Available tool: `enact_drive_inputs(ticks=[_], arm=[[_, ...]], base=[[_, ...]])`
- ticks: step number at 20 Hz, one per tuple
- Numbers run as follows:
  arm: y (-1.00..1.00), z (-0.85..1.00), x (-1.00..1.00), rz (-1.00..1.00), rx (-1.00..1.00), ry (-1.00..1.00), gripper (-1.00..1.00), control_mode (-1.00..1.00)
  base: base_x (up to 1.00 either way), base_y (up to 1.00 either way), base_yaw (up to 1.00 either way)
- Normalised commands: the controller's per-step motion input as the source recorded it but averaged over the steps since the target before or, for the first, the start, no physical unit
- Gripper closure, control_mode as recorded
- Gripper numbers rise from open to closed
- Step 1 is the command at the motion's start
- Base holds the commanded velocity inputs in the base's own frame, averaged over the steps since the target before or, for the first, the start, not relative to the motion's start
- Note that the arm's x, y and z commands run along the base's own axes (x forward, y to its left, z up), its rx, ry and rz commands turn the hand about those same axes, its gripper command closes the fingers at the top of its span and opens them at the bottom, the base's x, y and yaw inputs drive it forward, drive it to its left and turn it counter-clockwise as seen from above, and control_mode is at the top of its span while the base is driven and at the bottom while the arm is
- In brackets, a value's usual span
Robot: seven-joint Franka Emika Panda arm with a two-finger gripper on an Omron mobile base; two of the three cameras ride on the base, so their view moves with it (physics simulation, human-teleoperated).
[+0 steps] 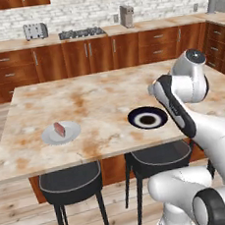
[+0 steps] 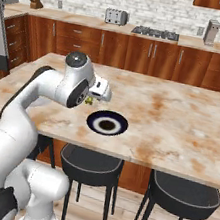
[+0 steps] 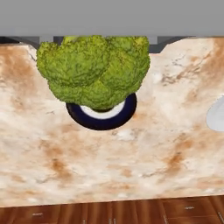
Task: Transport the steak and broccoli to the fridge. Place the steak on the rack containing meat and place the broccoli on the rack containing the vegetable, ensuring meats and vegetables are on different racks.
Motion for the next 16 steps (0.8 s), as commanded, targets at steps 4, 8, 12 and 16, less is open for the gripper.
enact_drive_inputs(ticks=[4, 8, 12, 16], arm=[[0.12, 0.69, -0.78, 0.00, 0.00, -0.21, 1.00, -1.00], [0.06, 0.82, -0.60, 0.00, 0.00, 0.00, 1.00, -1.00], [0.09, 0.62, -0.84, 0.00, 0.00, 0.00, 1.00, -1.00], [0.12, 0.43, -0.83, 0.00, 0.00, -0.08, 1.00, -1.00]], base=[[0.00, 0.00, 0.00], [0.00, 0.00, 0.00], [0.00, 0.00, 0.00], [0.00, 0.00, 0.00]])
